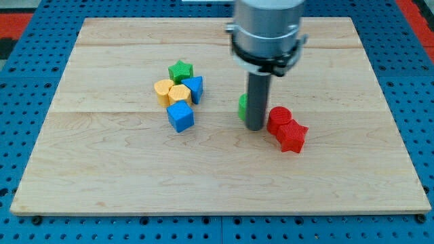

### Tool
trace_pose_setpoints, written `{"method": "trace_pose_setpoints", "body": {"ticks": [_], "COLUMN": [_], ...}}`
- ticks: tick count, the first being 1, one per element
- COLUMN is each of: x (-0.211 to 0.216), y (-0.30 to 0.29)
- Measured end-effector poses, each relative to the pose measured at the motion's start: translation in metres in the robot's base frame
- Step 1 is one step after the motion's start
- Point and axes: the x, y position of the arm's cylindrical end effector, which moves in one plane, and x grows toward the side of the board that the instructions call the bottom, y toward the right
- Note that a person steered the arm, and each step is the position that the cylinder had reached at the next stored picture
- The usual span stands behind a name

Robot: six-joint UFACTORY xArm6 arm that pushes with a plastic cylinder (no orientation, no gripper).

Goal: Push the green circle to the top center

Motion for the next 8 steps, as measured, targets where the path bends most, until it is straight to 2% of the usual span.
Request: {"method": "trace_pose_setpoints", "body": {"ticks": [1, 2, 3, 4, 5, 7, 8], "x": [-0.016, -0.032, -0.017, -0.02, -0.057, -0.168, -0.201], "y": [0.01, -0.006, -0.006, -0.023, -0.061, -0.137, -0.135]}}
